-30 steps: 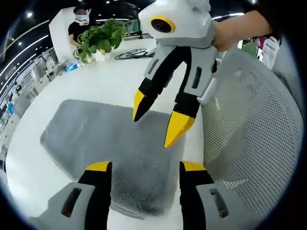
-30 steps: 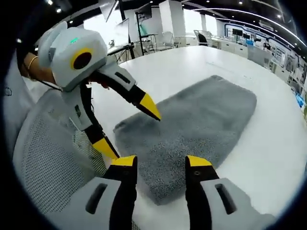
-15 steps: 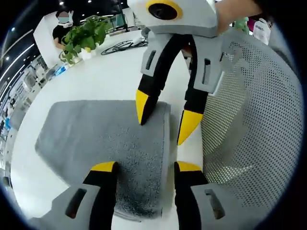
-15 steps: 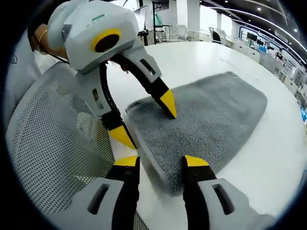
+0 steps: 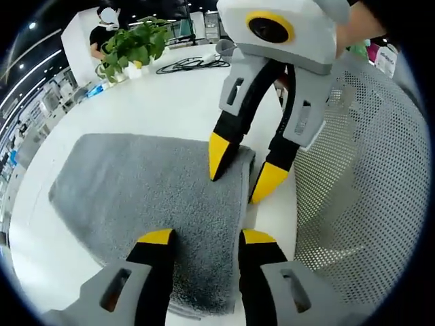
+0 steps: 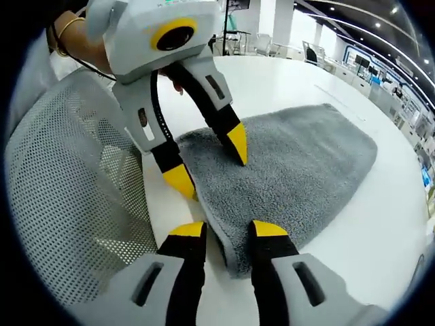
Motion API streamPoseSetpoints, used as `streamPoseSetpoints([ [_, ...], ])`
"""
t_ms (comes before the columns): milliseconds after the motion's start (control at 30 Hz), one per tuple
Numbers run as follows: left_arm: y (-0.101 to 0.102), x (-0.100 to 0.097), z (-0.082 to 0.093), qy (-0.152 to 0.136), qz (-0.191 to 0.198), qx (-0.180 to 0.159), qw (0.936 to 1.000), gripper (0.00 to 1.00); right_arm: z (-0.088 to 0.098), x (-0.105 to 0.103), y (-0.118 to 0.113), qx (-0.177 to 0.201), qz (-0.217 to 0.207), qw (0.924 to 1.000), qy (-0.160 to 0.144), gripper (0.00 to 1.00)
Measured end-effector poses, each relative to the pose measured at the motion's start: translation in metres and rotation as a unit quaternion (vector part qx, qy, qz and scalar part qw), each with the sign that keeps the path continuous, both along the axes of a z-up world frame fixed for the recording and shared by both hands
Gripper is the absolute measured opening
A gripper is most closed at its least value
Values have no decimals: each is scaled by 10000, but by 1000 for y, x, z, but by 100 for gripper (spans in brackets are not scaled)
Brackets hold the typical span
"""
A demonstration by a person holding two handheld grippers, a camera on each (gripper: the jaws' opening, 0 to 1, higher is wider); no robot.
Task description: Fold the towel on the table until its edges align and the towel forms a compact rectangular stack.
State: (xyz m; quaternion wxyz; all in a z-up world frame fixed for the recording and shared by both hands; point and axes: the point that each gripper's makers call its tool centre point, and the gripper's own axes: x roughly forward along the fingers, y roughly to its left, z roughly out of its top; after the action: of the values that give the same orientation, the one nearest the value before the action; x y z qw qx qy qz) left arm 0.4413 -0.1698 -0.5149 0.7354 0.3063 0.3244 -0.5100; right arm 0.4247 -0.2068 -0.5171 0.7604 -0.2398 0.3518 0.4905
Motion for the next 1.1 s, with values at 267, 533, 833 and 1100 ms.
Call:
streamPoseSetpoints([
  [267, 1, 9, 1, -13, 23, 200, 9998, 20, 3, -1, 1, -80, 32, 9999, -87, 22],
  [533, 4, 16, 0, 803, 323, -187, 9961, 15, 9, 3, 0, -209, 113, 9990, -388, 22],
  [833, 2, 17, 9, 1917, 842, -786, 9747, 15, 19, 2, -10, -276, 94, 9969, -737, 26],
  [1100, 3, 20, 16, 2514, 1290, -949, 9545, 15, 20, 7, -10, -942, 654, 9815, -1533, 28],
])
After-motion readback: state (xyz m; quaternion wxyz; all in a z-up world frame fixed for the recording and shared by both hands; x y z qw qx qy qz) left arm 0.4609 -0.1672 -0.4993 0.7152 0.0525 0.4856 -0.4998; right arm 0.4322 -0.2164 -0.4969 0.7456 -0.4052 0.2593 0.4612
